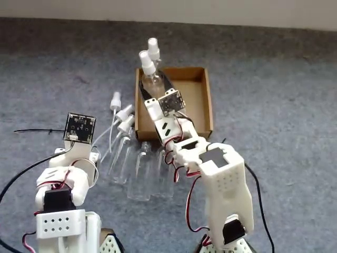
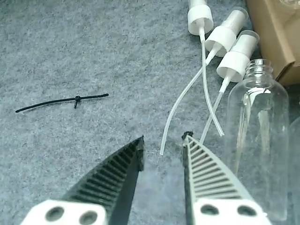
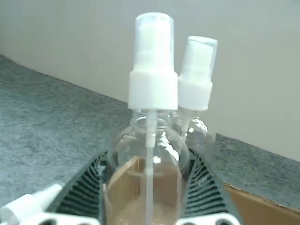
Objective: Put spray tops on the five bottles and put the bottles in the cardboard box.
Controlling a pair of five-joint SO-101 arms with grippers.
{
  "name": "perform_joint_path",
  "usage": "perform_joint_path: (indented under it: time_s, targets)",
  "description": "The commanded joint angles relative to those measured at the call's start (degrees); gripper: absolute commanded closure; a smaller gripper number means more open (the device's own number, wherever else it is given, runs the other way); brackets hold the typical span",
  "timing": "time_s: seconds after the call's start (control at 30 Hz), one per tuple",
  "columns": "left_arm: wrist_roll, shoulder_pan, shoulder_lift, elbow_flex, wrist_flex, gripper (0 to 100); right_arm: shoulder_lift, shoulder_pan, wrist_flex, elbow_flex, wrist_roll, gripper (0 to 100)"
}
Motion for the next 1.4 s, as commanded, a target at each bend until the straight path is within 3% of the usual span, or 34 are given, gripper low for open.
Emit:
perform_joint_path:
  time_s: [0.0,0.3,1.13,1.37]
  targets:
    - [-0.4,-0.4,-0.6,-0.2,-1.1,87,-0.8,0.9,-1.6,-0.3,0.8,98.8]
    - [-0.4,-0.4,-0.5,-0.2,-1.1,87,-0.7,1.3,-1.5,0.4,0.8,81.3]
    - [-0.4,-0.4,-0.6,-0.2,-1.1,87,-2.2,1.6,-1.7,2.9,0.8,80.6]
    - [-0.4,-0.4,-0.6,-0.2,-1.1,87,-9.4,1.4,-1.4,11.3,0.5,80.6]
